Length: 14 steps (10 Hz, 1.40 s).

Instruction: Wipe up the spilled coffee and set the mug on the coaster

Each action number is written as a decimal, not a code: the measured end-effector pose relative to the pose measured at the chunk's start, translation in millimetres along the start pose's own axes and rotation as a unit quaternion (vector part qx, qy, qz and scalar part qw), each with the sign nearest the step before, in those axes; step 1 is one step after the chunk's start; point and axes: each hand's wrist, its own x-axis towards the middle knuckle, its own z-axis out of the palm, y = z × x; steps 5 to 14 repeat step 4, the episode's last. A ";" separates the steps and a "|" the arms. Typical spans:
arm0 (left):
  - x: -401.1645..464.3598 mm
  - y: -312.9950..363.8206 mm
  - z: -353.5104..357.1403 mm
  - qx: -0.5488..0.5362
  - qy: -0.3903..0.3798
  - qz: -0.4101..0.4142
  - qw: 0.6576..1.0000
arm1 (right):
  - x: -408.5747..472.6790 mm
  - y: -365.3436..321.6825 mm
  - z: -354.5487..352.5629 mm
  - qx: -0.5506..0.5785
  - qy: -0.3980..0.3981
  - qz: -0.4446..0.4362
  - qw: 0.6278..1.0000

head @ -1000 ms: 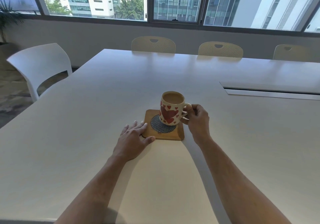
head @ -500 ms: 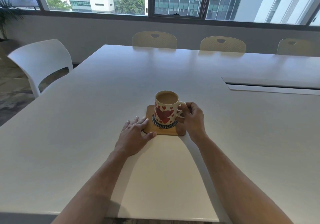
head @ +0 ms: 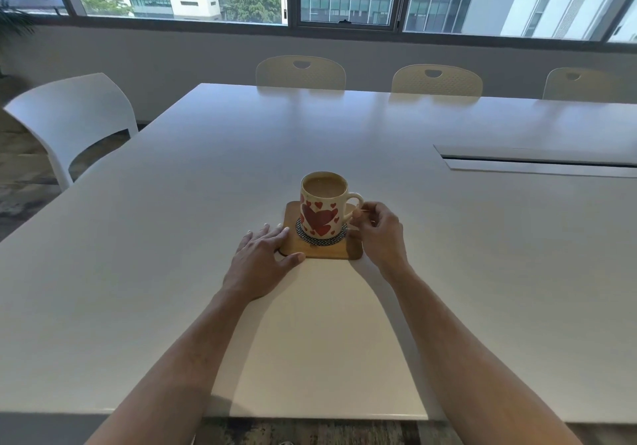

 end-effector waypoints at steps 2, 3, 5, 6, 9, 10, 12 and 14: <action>2.2 1.0 0.1 0.005 -0.001 0.003 1.000 | -7.4 0.1 -9.5 -0.103 0.034 -0.054 0.993; -1.2 2.4 -0.5 0.002 -0.007 0.000 1.000 | -14.5 2.7 -13.9 -0.162 0.033 -0.071 0.984; 0.7 2.3 -2.1 0.001 -0.005 -0.004 1.000 | -17.0 6.0 -17.7 -0.211 0.035 -0.075 0.974; 0.7 2.3 -2.1 0.001 -0.005 -0.004 1.000 | -17.0 6.0 -17.7 -0.211 0.035 -0.075 0.974; 0.7 2.3 -2.1 0.001 -0.005 -0.004 1.000 | -17.0 6.0 -17.7 -0.211 0.035 -0.075 0.974; 0.7 2.3 -2.1 0.001 -0.005 -0.004 1.000 | -17.0 6.0 -17.7 -0.211 0.035 -0.075 0.974; 0.7 2.3 -2.1 0.001 -0.005 -0.004 1.000 | -17.0 6.0 -17.7 -0.211 0.035 -0.075 0.974; 0.7 2.3 -2.1 0.001 -0.005 -0.004 1.000 | -17.0 6.0 -17.7 -0.211 0.035 -0.075 0.974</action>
